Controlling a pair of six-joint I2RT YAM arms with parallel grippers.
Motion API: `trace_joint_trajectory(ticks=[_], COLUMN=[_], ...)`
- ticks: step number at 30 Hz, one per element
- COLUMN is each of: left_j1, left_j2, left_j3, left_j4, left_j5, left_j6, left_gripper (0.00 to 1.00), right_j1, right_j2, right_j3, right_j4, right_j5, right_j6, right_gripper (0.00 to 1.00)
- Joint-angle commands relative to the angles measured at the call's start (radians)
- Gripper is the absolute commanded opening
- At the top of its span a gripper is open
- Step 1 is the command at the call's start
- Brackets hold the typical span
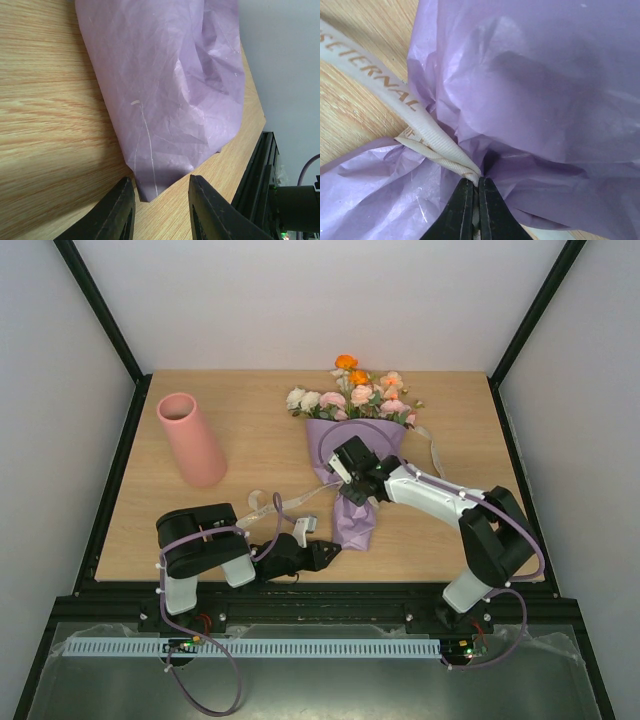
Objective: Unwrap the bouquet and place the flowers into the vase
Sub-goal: Untie the ribbon from the wrapping paper.
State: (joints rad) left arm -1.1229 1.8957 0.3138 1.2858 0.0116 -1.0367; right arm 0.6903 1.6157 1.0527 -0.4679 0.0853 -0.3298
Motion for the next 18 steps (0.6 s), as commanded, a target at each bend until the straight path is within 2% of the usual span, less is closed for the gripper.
trace_joint_trajectory(ticks=[1,5,8,15,18], left_j1=[-0.008,-0.008,-0.009,-0.011,-0.012], left_j2=[0.026,0.029,0.029,0.029,0.028], left_j3=[0.000,0.002,0.002,0.000,0.002], left_j4=[-0.077,-0.079,-0.080,-0.083,-0.084], left_j5=[-0.016,-0.019,-0.022,-0.027,-0.028], left_j6=[0.019,0.016,0.015,0.012,0.010], left_gripper=[0.47,0.47,0.47,0.47,0.47], right_j1=[0.012,0.016,0.016,0.020,0.024], right_j2=[-0.051,-0.053,-0.053,-0.062,-0.076], right_j3=[0.038,0.036,0.031,0.040,0.043], right_j4=[-0.014,-0.027,-0.031,-0.052,-0.059], right_j5=[0.016,0.001,-0.017,-0.024,-0.023], right_j6=[0.020,0.024,0.027,0.049,0.058], right_gripper=[0.04,0.07,0.01,0.01,0.05])
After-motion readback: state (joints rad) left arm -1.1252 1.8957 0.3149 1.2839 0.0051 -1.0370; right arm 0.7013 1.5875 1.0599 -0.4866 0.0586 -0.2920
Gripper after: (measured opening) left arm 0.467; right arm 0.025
